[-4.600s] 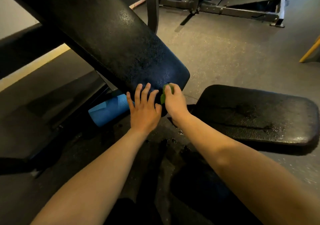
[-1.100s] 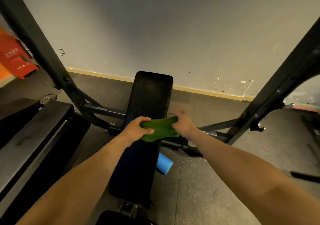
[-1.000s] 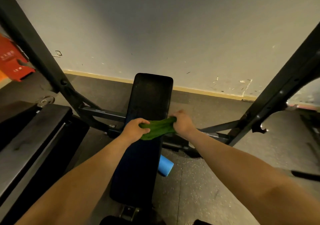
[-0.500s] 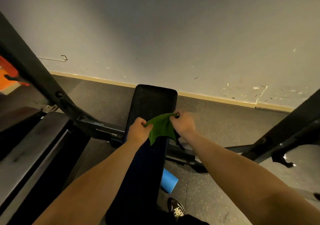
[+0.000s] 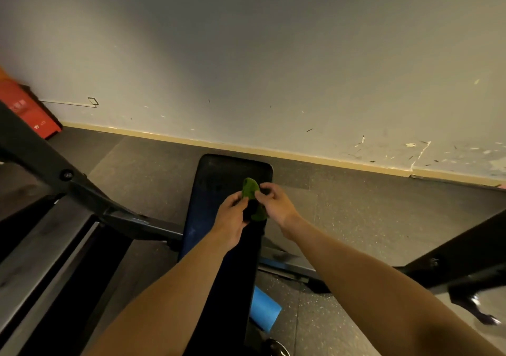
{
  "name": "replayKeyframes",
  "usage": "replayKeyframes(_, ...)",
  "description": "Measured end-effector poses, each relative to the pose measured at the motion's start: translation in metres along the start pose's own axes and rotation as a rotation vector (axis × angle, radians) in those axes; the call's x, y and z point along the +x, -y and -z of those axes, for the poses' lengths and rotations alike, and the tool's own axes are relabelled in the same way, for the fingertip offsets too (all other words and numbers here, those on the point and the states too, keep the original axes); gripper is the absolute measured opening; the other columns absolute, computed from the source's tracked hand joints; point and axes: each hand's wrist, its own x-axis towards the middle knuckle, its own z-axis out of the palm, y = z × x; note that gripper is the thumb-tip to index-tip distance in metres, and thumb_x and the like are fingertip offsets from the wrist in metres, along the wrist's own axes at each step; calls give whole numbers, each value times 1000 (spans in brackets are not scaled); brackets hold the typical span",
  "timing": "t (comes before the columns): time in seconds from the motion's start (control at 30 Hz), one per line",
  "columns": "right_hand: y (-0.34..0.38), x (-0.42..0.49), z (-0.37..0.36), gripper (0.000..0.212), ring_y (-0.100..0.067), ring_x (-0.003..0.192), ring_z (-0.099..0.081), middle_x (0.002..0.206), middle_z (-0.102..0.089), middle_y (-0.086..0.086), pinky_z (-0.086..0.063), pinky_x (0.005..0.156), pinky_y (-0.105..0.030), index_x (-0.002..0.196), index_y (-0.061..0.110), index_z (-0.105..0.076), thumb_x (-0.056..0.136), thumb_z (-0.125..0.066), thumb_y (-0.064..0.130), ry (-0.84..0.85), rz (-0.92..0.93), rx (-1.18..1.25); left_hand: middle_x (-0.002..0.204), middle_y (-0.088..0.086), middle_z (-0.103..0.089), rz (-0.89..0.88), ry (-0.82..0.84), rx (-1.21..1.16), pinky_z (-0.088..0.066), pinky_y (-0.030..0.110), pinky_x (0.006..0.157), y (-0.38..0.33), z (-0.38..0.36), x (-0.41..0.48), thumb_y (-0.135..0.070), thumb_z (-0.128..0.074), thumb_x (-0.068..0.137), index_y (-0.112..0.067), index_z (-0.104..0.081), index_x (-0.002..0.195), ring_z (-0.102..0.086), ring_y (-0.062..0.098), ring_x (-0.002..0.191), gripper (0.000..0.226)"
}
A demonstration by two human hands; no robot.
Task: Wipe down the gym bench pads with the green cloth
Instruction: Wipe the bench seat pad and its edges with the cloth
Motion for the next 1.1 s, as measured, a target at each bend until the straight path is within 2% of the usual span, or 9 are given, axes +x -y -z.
replayKeyframes(0.13,-10,24,4,37,-21,100,-67,116,-63,-6,-58,85,-35,136,32,-46,101,-53,22,1,-62,133,121,12,-66,-11,-49,145,-55,38,88,2,-23,30,-7,-42,104,-19,-58,130,-65,26,110,33)
replayKeyframes(0.23,-11,49,13,41,-24,98,-66,114,-63,-7,-57,78,-33,122,34,-52,97,-49,1,-79,-17,94,127,8,-60,-53,-96,412,-55,37,93,5,-32,56,-10,-46,101,-29,-59,124,-62,21,108,32)
replayKeyframes(0.37,-15,91,20,45,-20,108,-57,118,-55,-1,-50,99,-39,114,29,-63,96,-40,-5,-297,22,-87,131,3,-54,-188,-98,650,-47,17,79,-4,-38,83,-6,-51,99,-24,-61,127,-58,9,103,35)
replayKeyframes(0.53,-8,144,27,40,-18,104,-50,121,-37,-2,-45,104,-31,134,19,-59,101,-42,5,-365,96,-126,162,1,-26,-258,-88,902,-33,41,118,-8,-30,122,-8,-51,100,-23,-49,146,-32,22,147,48)
replayKeyframes(0.63,4,178,21,35,-17,103,-45,123,-38,-2,-40,93,-25,136,24,-57,103,-48,21,-282,95,-160,167,1,-15,-265,-66,1052,-22,43,122,-1,-27,147,-11,-49,101,-26,-38,153,-7,19,154,55)
replayKeyframes(0.73,-13,199,12,31,-26,113,-47,125,-46,-5,-42,99,-37,130,27,-58,102,-47,34,-223,65,-278,168,0,-4,-286,-97,1191,-15,44,124,21,-23,159,-21,-55,99,-29,-29,156,-2,25,154,63)
replayKeyframes(0.87,-44,198,-2,29,-25,106,-55,118,-56,-7,-47,91,-39,120,17,-56,106,-34,31,-341,177,-194,167,-3,8,-346,-195,1378,-10,42,125,46,-18,163,-46,-60,93,-36,-6,158,5,23,154,85)
replayKeyframes(0.97,-56,194,-9,27,-18,103,-59,117,-60,-2,-50,88,-37,119,20,-56,107,-34,30,-425,268,-133,165,-2,21,-309,-196,1474,-1,43,125,52,-22,163,-46,-58,93,-35,10,157,16,21,153,94)
replayKeyframes(1.1,-70,188,-14,32,-14,112,-57,126,-59,0,-48,97,-36,132,18,-52,107,-35,27,-479,276,-32,165,-1,24,-345,-186,1470,0,48,124,57,-23,158,-42,-60,93,-32,9,158,21,20,152,95)
